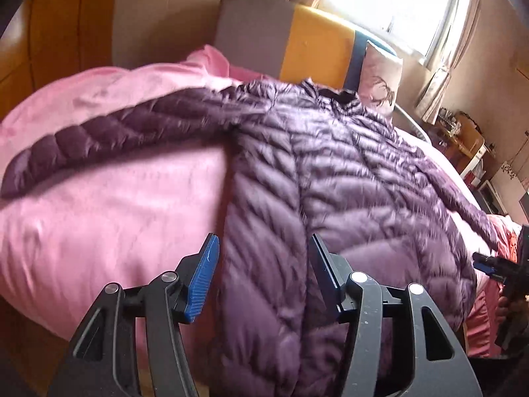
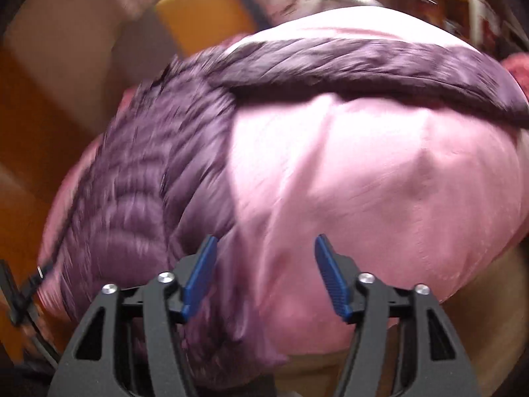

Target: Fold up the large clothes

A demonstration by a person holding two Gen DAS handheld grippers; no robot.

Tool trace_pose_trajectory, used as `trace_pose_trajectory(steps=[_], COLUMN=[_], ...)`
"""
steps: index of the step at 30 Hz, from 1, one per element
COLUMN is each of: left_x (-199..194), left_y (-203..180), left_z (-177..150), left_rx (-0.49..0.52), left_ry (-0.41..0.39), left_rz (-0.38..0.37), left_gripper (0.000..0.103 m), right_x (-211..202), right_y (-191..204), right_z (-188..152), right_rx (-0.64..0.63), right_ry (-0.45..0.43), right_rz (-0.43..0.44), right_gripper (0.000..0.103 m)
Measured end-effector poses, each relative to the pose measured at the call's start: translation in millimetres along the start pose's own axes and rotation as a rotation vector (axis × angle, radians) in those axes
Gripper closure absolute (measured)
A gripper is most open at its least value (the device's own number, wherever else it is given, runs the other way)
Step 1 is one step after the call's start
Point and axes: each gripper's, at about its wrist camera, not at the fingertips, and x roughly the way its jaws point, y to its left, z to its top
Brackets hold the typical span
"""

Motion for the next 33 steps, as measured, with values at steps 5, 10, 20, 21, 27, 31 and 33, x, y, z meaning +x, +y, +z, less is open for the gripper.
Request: trace_pose_trajectory(steps=[5, 10, 20, 21, 27, 31, 33], left_x=[24.6, 52.4, 79.5, 82.3, 87.8, 86.6, 85.2], left_y=[-17.4, -48.0, -65.6, -65.5, -63.1, -61.0, -57.1], left_z=[13.7, 16.9, 10.0, 8.3, 6.9, 7.5, 8.2], left_rx=[-0.032, 0.038, 0.120, 0.127, 0.113, 0.089, 0.065], left_ry=[0.010, 0.049, 0.076, 0.085, 0.100, 0.098, 0.101], left_rz=[-0.057, -0.076, -0.103, -0.094, -0.084, -0.103, -0.123], left_gripper=[0.047, 0.038, 0.028, 0.027, 0.027, 0.026, 0.026], right_x=[-16.8, -15.7, -0.8, 0.0, 4.7, 34.8, 58.7], right_y=[-84.0, -159.7, -160.5, -150.9, -57.7, 23.8, 59.6], right_z=[37.8, 51.4, 131.9, 142.4, 186.2, 200.6, 203.8], right_rx=[0.409, 0.800, 0.717, 0.664, 0.295, 0.087, 0.012], right_ry=[-0.203, -0.372, -0.371, -0.373, -0.364, -0.308, -0.271], right_rz=[0.023, 0.106, 0.001, -0.012, -0.059, -0.042, -0.021], right_gripper=[0.032, 0.032, 0.084, 0.087, 0.089, 0.089, 0.089])
